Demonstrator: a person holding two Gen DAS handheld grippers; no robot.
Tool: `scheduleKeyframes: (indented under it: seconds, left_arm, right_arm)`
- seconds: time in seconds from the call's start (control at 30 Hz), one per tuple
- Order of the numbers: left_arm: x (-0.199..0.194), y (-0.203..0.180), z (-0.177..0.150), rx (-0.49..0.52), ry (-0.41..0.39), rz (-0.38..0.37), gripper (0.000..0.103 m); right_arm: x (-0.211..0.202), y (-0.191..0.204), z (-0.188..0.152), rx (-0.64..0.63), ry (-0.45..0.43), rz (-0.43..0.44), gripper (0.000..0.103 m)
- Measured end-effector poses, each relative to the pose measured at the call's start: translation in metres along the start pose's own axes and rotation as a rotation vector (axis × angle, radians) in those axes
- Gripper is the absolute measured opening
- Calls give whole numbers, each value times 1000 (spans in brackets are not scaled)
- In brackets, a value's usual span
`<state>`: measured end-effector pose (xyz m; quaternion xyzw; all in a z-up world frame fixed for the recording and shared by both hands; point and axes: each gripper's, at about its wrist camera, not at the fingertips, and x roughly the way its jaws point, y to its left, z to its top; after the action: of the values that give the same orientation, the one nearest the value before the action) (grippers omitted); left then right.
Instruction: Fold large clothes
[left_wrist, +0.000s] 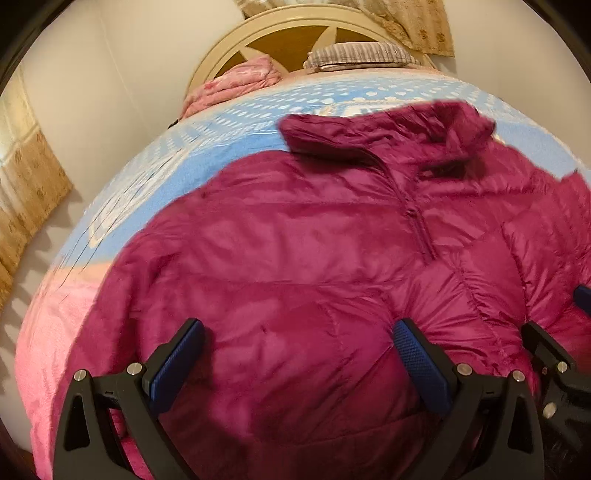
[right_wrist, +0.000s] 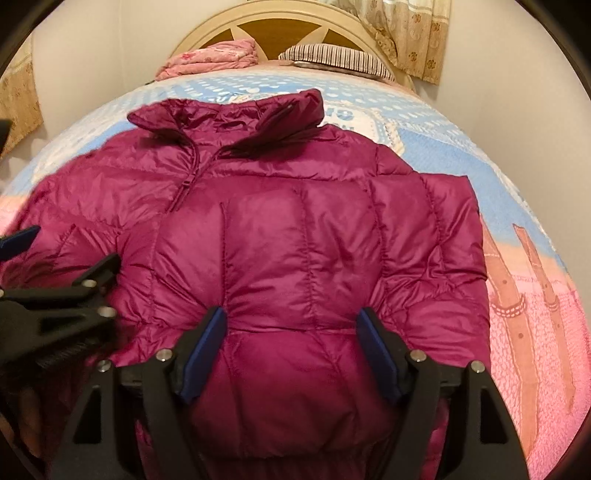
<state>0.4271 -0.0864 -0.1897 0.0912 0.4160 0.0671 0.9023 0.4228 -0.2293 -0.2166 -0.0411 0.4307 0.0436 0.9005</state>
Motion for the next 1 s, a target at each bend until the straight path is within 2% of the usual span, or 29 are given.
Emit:
scheduleKeyframes:
  seconds: [0.07, 0.13, 0.2, 0.23, 0.37, 0.47, 0.57, 0.63, 0.7, 0.9, 0.93, 0.97, 1.0]
  left_arm:
    - [-25, 26, 3, -15, -57, 19, 102]
    - [-60, 70, -2, -17, -141, 47, 102]
    - [-77, 105, -14, -8, -166, 112, 102]
    - [-86, 135, -26, -16, -169, 156, 102]
    - [-88, 225, -82, -108, -83, 254, 102]
    - [-78, 268, -127, -164, 19, 273, 102]
    - [-71, 298, -171, -260, 103, 248, 102]
    - [-72, 307, -188, -329, 118, 194, 102]
    - [-76, 305, -193, -357, 107, 163, 102]
    - [-77, 283, -176, -378, 72, 34, 102]
    - [-69, 279, -174, -363, 89, 35, 92]
    - [-64, 276, -176, -353, 104, 43, 58]
    - [-63, 270, -177, -347, 111, 37, 52]
  right_arm:
    - [-20, -5, -2, -3, -32, -9, 80]
    - [-43, -7, -6, -7, -82, -26, 90]
    - [-63, -6, -10, -16, -103, -24, 91]
    - [-73, -4, -12, -22, -114, -16, 91]
    - [-104, 9, -27, -41, -149, 14, 91]
    - [-121, 28, -41, -64, -180, 41, 91]
    - [-126, 46, -50, -101, -186, 68, 91]
    - [-129, 56, -55, -119, -190, 71, 91]
    - [-133, 64, -59, -127, -191, 79, 91]
    - [-150, 74, -66, -156, -215, 68, 91]
    - [-152, 75, -67, -154, -220, 68, 91]
    - [-154, 74, -68, -151, -225, 66, 91]
    - [-155, 73, -68, -147, -227, 64, 91]
